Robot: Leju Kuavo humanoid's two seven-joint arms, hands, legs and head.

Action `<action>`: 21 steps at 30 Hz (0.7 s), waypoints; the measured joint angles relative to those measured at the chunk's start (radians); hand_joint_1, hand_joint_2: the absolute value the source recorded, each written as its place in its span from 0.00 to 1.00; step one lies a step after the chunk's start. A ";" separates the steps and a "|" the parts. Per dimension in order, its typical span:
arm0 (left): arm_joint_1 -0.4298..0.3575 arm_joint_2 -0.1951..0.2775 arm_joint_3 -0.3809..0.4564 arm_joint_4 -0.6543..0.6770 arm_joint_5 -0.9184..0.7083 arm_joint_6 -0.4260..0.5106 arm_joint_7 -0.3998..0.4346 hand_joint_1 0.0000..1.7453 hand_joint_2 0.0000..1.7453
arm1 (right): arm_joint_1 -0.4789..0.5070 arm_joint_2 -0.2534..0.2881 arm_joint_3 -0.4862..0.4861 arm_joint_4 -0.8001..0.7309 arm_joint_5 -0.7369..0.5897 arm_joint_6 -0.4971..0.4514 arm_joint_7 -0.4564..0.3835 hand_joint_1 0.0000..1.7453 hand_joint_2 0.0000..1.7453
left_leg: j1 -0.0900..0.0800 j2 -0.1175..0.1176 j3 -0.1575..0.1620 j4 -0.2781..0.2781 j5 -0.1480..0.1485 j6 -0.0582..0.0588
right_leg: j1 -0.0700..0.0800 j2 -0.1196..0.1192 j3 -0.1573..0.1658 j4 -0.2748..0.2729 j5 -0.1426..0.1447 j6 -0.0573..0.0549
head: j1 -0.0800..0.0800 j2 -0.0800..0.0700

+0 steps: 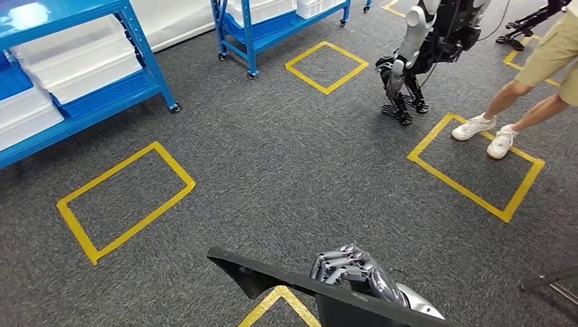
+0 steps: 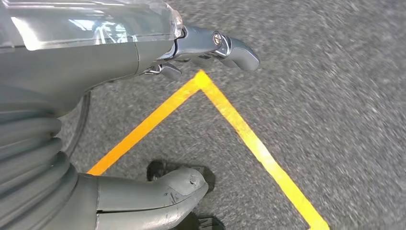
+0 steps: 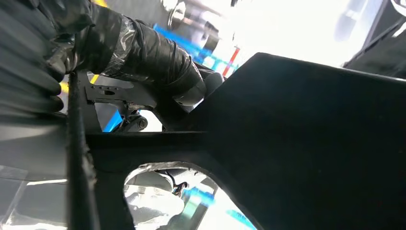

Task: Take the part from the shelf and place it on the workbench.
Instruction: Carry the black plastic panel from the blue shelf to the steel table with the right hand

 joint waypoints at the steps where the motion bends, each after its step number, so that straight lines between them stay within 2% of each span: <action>1: 0.000 -0.001 0.000 0.000 -0.002 0.000 0.001 0.00 1.00 | 0.007 0.000 -0.008 0.000 -0.002 0.001 -0.002 1.00 1.00 | 0.000 -0.013 0.008 -0.020 0.001 0.003 | 0.000 0.012 -0.006 0.002 0.003 0.008 | 0.000 0.000; 3: -0.002 -0.002 -0.002 0.000 -0.008 0.000 0.002 0.00 1.00 | 0.024 0.000 -0.025 -0.001 -0.004 0.005 -0.005 1.00 1.00 | -0.004 -0.002 0.008 -0.025 0.002 0.014 | -0.001 0.033 -0.015 -0.001 0.013 0.025 | 0.000 0.000; 4: -0.004 -0.003 -0.003 0.000 -0.013 0.000 0.002 0.00 1.00 | 0.035 0.000 -0.033 -0.001 -0.004 0.006 -0.005 1.00 1.00 | -0.003 0.010 0.009 -0.029 0.006 0.022 | -0.002 0.030 -0.018 0.000 0.013 0.031 | 0.000 0.000; 5: -0.006 -0.005 -0.005 0.000 -0.017 0.000 0.002 0.00 1.00 | 0.042 0.000 -0.040 -0.001 -0.004 0.007 -0.006 1.00 1.00 | -0.003 0.021 0.009 -0.034 0.012 0.030 | -0.001 0.010 -0.025 0.013 0.003 0.035 | 0.000 0.000; 6: -0.008 -0.006 -0.007 0.000 -0.023 0.001 0.004 0.00 1.00 | 0.048 0.000 -0.047 -0.001 -0.004 0.007 -0.006 1.00 1.00 | -0.002 0.034 0.009 -0.039 0.017 0.038 | 0.001 -0.018 -0.041 0.046 -0.019 0.038 | 0.000 0.000; 7: -0.009 -0.006 -0.009 0.000 -0.027 0.002 0.006 0.00 1.00 | 0.053 0.001 -0.052 0.000 -0.004 0.008 -0.006 1.00 1.00 | -0.004 0.048 0.008 -0.041 0.019 0.043 | 0.002 -0.050 -0.066 0.100 -0.053 0.039 | 0.000 0.000; 8: -0.009 -0.006 -0.012 0.000 -0.032 0.003 0.010 0.00 1.00 | 0.058 0.002 -0.056 0.000 -0.003 0.009 -0.005 1.00 1.00 | -0.008 0.061 0.005 -0.042 0.020 0.046 | 0.003 -0.071 -0.097 0.167 -0.088 0.040 | 0.000 0.000; 9: -0.009 -0.006 -0.014 0.000 -0.035 0.005 0.015 0.00 1.00 | 0.064 0.004 -0.059 0.002 -0.003 0.010 -0.005 1.00 1.00 | -0.011 0.075 0.003 -0.041 0.021 0.047 | 0.003 -0.079 -0.126 0.229 -0.115 0.041 | 0.000 0.000; 10: -0.010 -0.006 -0.017 0.000 -0.038 0.009 0.019 0.00 1.00 | 0.072 0.005 -0.061 0.004 -0.002 0.011 -0.003 1.00 1.00 | -0.014 0.088 0.002 -0.041 0.021 0.047 | 0.003 -0.082 -0.142 0.269 -0.127 0.041 | 0.000 0.000; 11: -0.013 -0.005 -0.019 0.000 -0.039 0.013 0.022 0.00 1.00 | 0.079 0.006 -0.062 0.006 -0.001 0.013 -0.002 1.00 1.00 | -0.016 0.100 0.001 -0.041 0.021 0.048 | 0.003 -0.085 -0.138 0.270 -0.119 0.040 | 0.000 0.000; 12: -0.016 -0.004 -0.020 0.000 -0.038 0.018 0.024 0.00 1.00 | 0.084 0.006 -0.062 0.009 0.001 0.017 -0.002 1.00 1.00 | -0.018 0.112 0.001 -0.041 0.020 0.047 | 0.004 -0.090 -0.114 0.233 -0.095 0.038 | 0.000 0.000; 13: -0.021 -0.001 -0.021 0.000 -0.035 0.022 0.024 0.00 1.00 | 0.086 0.006 -0.062 0.012 0.003 0.022 -0.002 1.00 1.00 | -0.019 0.122 0.003 -0.041 0.019 0.047 | 0.006 -0.103 -0.075 0.168 -0.063 0.032 | 0.000 0.000; 14: -0.025 0.001 -0.021 0.000 -0.032 0.024 0.022 0.00 1.00 | 0.083 0.008 -0.062 0.015 0.004 0.029 -0.003 1.00 1.00 | -0.023 0.131 0.005 -0.040 0.017 0.044 | 0.011 -0.127 -0.033 0.096 -0.039 0.025 | 0.000 0.000; 15: -0.029 0.005 -0.021 0.000 -0.027 0.025 0.019 0.00 1.00 | 0.078 0.010 -0.062 0.019 0.005 0.037 -0.005 1.00 1.00 | -0.026 0.140 0.006 -0.039 0.015 0.041 | 0.016 -0.147 -0.003 0.041 -0.023 0.018 | 0.000 0.000; 16: -0.033 0.008 -0.021 0.000 -0.023 0.025 0.015 0.00 1.00 | 0.071 0.014 -0.061 0.023 0.006 0.044 -0.006 1.00 1.00 | -0.029 0.149 0.007 -0.038 0.013 0.038 | 0.022 -0.161 0.013 0.008 -0.017 0.011 | 0.000 0.000; 17: -0.037 0.011 -0.021 0.000 -0.021 0.026 0.012 0.00 1.00 | 0.064 0.018 -0.061 0.027 0.008 0.050 -0.006 1.00 1.00 | -0.032 0.159 0.008 -0.038 0.012 0.034 | 0.026 -0.164 0.016 -0.003 -0.018 0.006 | 0.000 0.000; 19: -0.050 0.018 -0.021 0.000 -0.019 0.027 0.007 0.00 1.00 | 0.052 0.025 -0.059 0.035 0.011 0.059 -0.006 1.00 1.00 | -0.031 0.173 0.010 -0.037 0.008 0.025 | 0.024 -0.143 0.013 -0.008 -0.012 -0.004 | 0.000 0.000; 20: -0.057 0.020 -0.021 0.000 -0.018 0.029 0.008 0.00 1.00 | 0.046 0.028 -0.058 0.038 0.012 0.061 -0.005 1.00 1.00 | -0.029 0.163 0.008 -0.027 -0.003 0.021 | 0.022 -0.133 0.014 -0.013 -0.009 -0.010 | 0.000 0.000; 21: -0.063 0.022 -0.021 -0.001 -0.017 0.031 0.010 0.00 1.00 | 0.038 0.031 -0.056 0.042 0.013 0.062 -0.003 1.00 1.00 | -0.027 0.142 -0.002 -0.001 -0.023 0.016 | 0.019 -0.124 0.015 -0.018 -0.004 -0.017 | 0.000 0.000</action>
